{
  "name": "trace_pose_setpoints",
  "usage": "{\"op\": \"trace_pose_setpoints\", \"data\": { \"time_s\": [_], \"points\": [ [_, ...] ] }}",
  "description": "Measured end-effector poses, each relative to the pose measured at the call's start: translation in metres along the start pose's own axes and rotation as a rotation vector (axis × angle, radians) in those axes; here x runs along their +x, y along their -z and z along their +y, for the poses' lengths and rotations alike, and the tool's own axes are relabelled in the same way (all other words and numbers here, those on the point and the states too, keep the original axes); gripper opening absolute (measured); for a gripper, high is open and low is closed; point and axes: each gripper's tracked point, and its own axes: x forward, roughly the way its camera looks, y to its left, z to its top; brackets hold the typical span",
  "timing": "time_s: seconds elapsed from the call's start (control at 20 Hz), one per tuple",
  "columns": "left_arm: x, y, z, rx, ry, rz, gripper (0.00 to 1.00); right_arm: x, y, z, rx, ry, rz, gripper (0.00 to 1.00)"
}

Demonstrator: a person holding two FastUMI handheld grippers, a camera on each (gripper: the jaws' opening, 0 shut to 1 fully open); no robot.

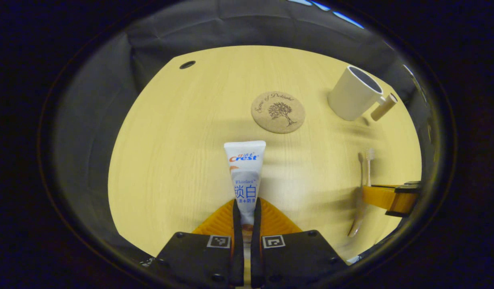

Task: Put the toothbrush and toothpaste on the desktop into the cup, then pick up the cup and place it on the coaster on the desktop.

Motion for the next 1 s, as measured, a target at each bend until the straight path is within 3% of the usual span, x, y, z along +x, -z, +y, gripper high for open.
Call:
{"op": "trace_pose_setpoints", "data": {
  "time_s": [0.8,0.9,1.0],
  "points": [
    [-0.062,-0.027,0.007,-0.028,-0.005,-0.140,0.14,-0.094,-0.071,-0.003,0.056,-0.094,-0.208,0.08],
    [-0.070,-0.026,0.013,-0.047,-0.006,-0.151,0.14,-0.108,-0.084,0.003,0.076,-0.122,-0.228,0.03],
    [-0.072,-0.026,0.016,-0.065,-0.008,-0.158,0.14,-0.128,-0.098,0.006,0.092,-0.145,-0.248,0.08]
  ]
}}
